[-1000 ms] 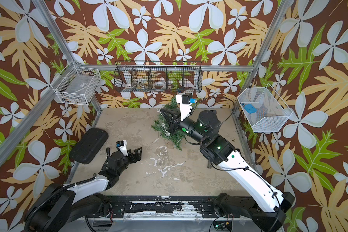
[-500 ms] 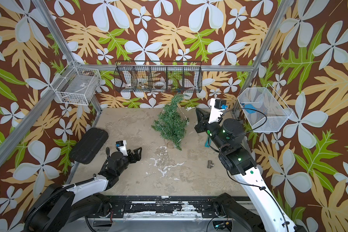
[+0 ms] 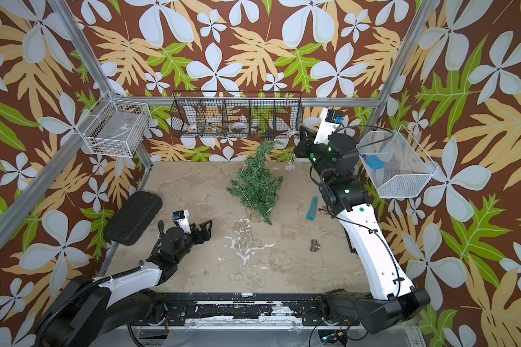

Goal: Remove string lights from the small christmas tree
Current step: Remove the light string from the Christmas tree.

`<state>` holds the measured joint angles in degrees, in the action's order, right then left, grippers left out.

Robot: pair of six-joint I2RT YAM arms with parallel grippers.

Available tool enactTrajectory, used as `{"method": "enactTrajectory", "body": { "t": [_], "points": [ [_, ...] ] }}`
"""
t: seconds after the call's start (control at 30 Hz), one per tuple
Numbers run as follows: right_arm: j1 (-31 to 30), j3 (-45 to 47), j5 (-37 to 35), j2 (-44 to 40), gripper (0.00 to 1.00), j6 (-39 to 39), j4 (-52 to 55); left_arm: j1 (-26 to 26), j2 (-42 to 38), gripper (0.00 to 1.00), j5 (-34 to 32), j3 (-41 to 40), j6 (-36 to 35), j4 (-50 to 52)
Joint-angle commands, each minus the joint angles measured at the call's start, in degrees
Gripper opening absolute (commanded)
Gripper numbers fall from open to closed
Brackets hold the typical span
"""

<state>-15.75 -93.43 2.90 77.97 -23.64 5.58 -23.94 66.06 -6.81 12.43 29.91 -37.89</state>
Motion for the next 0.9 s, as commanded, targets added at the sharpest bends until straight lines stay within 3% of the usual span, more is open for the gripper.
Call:
{"method": "enactTrajectory", "body": {
  "t": [0.0, 0.3, 0.47, 0.67, 0.87],
  "points": [
    [0.10, -4.92, -1.51, 4.30, 0.00, 1.58, -2.52, 0.04, -0.32, 0.92, 0.03, -0.05, -0.30, -0.34],
    [0.87, -30.79, -0.75, 22.21, 0.00, 3.43, 0.80, 0.04, -0.45, 0.92, 0.32, -0.03, -0.21, -0.50],
    [0.89, -46.57, 4.45, 32.24, 0.00, -0.93, 0.75, 0.04, -0.42, 0.92, 0.27, -0.02, -0.28, -0.52],
    [-0.12, -46.89, 9.82, 35.54, 0.00, -9.35, -10.36, 0.03, -0.32, 0.92, 0.38, 0.05, -0.33, -0.52],
    [-6.62, -51.06, 13.57, 39.62, 0.00, -11.88, -15.25, 0.03, 0.12, 0.92, 0.52, 0.16, -0.34, -0.53]
  ]
}}
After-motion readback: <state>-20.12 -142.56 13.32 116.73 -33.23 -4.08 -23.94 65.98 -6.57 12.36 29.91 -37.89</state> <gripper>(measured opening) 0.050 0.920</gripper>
